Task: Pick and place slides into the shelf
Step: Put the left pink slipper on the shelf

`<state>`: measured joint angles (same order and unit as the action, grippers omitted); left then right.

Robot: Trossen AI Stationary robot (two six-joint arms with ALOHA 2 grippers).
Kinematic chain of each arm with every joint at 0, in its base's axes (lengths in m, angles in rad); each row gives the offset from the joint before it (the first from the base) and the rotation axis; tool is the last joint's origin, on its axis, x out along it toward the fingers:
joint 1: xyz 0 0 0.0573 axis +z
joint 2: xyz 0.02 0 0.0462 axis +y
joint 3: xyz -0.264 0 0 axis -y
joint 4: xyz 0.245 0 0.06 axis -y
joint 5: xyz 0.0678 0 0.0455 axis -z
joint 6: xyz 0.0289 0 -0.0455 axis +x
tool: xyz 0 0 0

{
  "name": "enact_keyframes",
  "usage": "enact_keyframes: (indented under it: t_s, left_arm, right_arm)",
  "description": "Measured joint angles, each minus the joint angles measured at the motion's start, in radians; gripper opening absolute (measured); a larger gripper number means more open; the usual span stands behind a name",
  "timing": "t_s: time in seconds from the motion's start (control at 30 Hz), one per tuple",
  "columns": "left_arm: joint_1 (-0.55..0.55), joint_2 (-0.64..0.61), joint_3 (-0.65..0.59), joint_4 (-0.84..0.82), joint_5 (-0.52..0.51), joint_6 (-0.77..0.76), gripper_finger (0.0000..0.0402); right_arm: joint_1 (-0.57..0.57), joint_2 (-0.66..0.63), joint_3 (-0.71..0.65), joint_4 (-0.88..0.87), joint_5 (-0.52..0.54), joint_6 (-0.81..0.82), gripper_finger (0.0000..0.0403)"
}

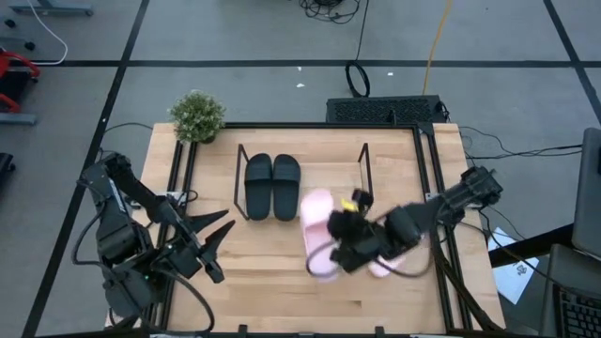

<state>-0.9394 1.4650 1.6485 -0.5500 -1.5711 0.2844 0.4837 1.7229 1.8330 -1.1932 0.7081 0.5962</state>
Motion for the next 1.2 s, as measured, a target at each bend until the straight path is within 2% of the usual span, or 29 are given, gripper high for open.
enact_keyframes:
  t_s: [0.3, 0.53, 1.2]
  left_arm:
    - [0.048, 0.000, 0.000, 0.000, 0.000, 0.025, 0.0118]
    - [0.079, 0.000, 0.000, 0.000, 0.000, 0.027, 0.0118]
    - [0.144, 0.000, 0.000, 0.000, 0.000, 0.027, 0.0118]
  right_arm:
    - [-0.233, 0.000, 0.001, -0.002, 0.004, -0.254, 0.0000]
    - [-0.365, 0.000, -0.029, 0.041, 0.025, -0.356, 0.0000]
    - [-0.473, 0.001, -0.296, 0.358, -0.007, -0.490, 0.0000]
